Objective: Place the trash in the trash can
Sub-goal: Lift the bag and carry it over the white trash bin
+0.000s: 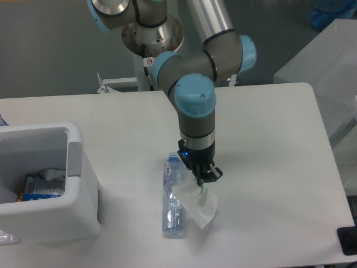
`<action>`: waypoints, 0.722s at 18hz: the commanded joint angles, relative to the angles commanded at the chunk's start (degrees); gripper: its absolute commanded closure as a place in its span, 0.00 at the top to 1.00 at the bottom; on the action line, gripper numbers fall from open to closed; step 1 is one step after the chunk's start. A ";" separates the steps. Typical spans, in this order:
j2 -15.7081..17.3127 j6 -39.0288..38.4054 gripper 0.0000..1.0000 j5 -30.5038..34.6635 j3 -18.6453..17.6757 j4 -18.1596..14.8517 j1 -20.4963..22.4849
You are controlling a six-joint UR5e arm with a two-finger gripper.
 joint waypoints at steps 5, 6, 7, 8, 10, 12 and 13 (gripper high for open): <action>2.46 -9.22 0.00 -6.69 2.11 -0.09 0.53; 3.16 -11.86 0.00 -8.09 2.47 -0.01 0.62; 3.43 -15.54 0.00 -9.67 2.99 0.08 0.53; 3.70 -20.10 0.00 -11.34 3.61 0.34 0.44; 4.57 -28.54 0.00 -13.72 5.18 0.78 -0.08; 4.93 -35.84 0.00 -14.87 6.94 0.79 -0.35; 5.02 -38.31 0.00 -15.92 7.30 0.87 -0.78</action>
